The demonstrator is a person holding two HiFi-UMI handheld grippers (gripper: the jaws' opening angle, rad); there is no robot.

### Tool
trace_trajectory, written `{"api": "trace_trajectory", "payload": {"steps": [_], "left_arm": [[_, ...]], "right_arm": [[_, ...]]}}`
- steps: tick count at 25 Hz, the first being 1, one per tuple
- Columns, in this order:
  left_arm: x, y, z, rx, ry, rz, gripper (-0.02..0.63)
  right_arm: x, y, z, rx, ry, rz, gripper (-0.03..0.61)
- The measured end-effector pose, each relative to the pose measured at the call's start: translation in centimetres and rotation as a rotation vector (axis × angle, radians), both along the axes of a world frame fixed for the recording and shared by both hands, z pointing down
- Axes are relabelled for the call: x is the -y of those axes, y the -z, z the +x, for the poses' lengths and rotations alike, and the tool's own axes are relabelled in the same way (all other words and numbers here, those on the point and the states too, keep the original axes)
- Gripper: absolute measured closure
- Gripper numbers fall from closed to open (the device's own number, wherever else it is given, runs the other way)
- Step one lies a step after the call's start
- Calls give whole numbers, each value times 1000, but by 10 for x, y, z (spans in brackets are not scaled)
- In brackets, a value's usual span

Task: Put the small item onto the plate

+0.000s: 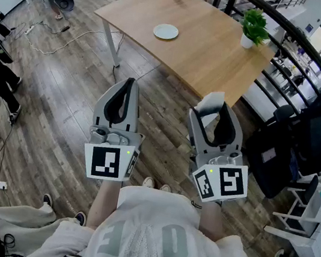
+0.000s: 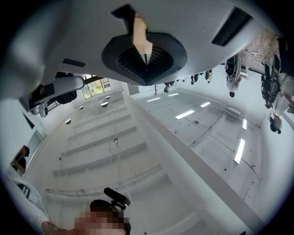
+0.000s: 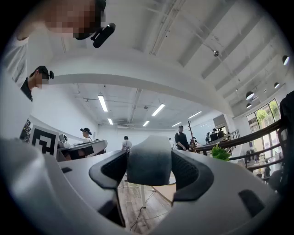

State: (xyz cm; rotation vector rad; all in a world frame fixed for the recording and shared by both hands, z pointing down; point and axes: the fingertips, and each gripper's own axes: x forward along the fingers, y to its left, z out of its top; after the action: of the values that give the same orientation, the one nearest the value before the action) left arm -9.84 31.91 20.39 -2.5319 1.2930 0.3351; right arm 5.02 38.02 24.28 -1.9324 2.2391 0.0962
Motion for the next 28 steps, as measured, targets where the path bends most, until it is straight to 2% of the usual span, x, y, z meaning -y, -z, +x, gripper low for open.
{"api": "trace_trajectory", "payload": {"steps": [14,28], "left_arm": [[4,2,-11,-7,6,5,604],[30,-3,-60,-23,47,-7,606]], "right_arm": [[-3,8,-10,-46,-13,46,268],[14,6,-29,-49,-37,64,269]]}}
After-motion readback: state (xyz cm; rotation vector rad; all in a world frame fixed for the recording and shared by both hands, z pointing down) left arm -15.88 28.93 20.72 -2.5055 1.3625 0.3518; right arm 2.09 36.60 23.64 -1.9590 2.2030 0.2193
